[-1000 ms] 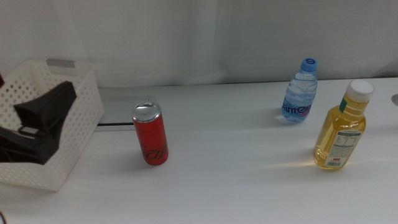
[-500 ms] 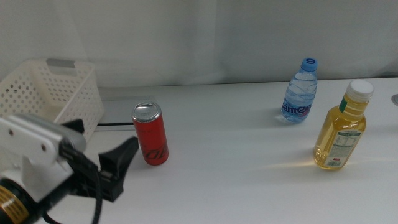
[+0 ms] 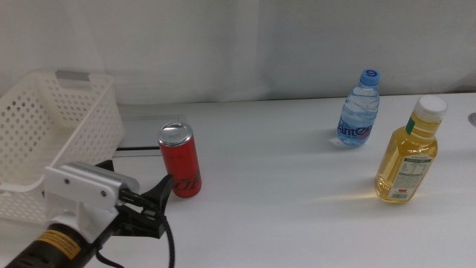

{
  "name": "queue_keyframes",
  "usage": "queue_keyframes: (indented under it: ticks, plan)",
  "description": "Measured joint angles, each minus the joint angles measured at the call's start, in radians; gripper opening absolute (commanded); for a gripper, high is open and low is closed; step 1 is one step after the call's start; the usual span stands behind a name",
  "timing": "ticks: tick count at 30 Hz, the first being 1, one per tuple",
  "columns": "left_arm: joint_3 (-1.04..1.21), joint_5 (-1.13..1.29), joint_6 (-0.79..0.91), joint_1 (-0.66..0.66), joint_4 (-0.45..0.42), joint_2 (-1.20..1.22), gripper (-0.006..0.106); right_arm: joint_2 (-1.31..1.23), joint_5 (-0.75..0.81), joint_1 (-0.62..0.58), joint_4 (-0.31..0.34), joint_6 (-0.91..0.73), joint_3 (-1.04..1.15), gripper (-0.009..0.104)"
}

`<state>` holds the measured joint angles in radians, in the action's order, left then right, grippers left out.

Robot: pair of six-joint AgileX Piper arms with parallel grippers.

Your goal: Use arms to grab the bottles and put them into the dustbin to the left of the table.

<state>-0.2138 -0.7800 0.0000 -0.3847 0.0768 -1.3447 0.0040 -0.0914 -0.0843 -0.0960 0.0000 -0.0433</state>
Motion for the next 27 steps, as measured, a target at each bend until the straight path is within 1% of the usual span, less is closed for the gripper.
queue_keyframes:
  ticks: [6,10,16,27]
  plan:
    - [0.0,-0.171,-0.006,0.0,0.0,-0.183,0.09,0.0,0.0,0.0,0.0,0.0,0.0,0.103]
    - [-0.017,-0.276,-0.069,0.0,0.0,-0.279,0.09,0.0,0.0,0.0,0.0,0.0,0.0,0.103]
    - [-0.108,-0.299,-0.09,0.0,-0.043,-0.398,0.09,0.0,0.0,0.0,0.0,0.0,0.0,0.103]
    - [-0.231,-0.299,-0.12,0.0,-0.068,-0.529,0.09,0.0,0.0,0.0,0.0,0.0,0.0,0.103]
